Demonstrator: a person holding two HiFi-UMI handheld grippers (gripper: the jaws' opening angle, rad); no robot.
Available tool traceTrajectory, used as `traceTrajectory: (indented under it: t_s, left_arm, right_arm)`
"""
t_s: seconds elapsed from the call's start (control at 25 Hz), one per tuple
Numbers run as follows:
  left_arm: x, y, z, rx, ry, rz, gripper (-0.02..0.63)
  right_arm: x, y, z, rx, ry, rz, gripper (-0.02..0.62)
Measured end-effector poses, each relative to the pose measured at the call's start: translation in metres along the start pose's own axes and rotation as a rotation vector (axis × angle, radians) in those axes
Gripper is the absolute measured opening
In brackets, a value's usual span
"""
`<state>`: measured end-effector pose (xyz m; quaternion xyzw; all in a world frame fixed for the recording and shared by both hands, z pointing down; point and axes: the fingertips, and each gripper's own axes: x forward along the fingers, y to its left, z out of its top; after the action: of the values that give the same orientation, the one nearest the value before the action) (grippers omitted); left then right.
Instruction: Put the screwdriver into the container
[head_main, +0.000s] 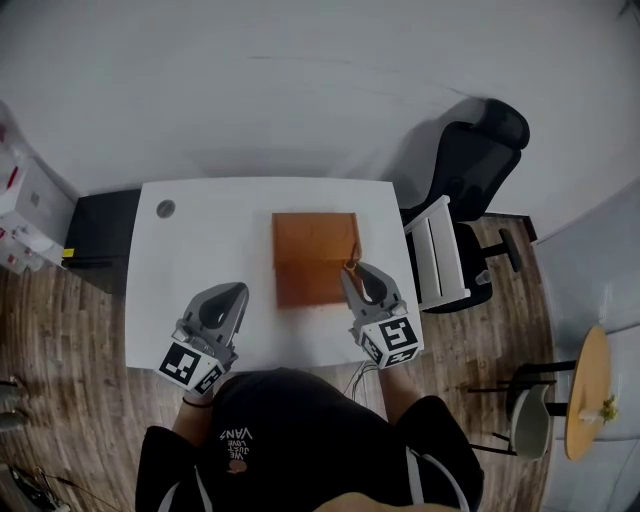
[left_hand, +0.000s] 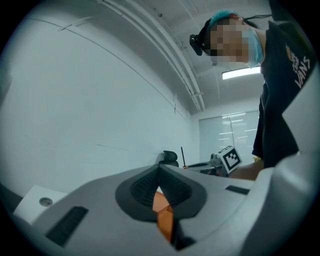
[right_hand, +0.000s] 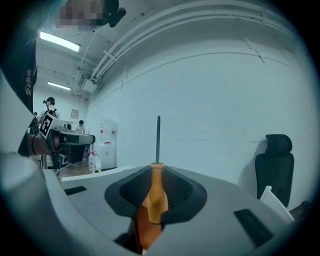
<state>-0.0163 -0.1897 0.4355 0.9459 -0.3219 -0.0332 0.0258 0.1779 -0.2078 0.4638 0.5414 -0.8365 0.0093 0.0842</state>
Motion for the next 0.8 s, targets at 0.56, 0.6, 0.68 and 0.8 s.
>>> traceTrajectory:
  t_s: [0.56, 0.6, 0.68, 0.8]
  left_arm:
    - [-0.003, 0.003, -0.004, 0.014, 0.011, 0.016, 0.015]
    - [-0.003, 0.003, -0.005, 0.012, 0.011, 0.018, 0.015]
    - [-0.003, 0.004, -0.005, 0.009, 0.013, 0.019, 0.015]
    - [-0.004, 0.007, -0.007, 0.006, 0.019, 0.024, 0.015]
  right_arm:
    - [0.018, 0.004, -0.028, -0.040, 0.077, 0.025, 0.077]
    - [0.019, 0.004, -0.031, -0.039, 0.082, 0.027, 0.077]
    - [0.020, 0.004, -0.035, -0.036, 0.093, 0.031, 0.077]
    - [0.024, 0.004, -0.042, -0.032, 0.110, 0.034, 0.077]
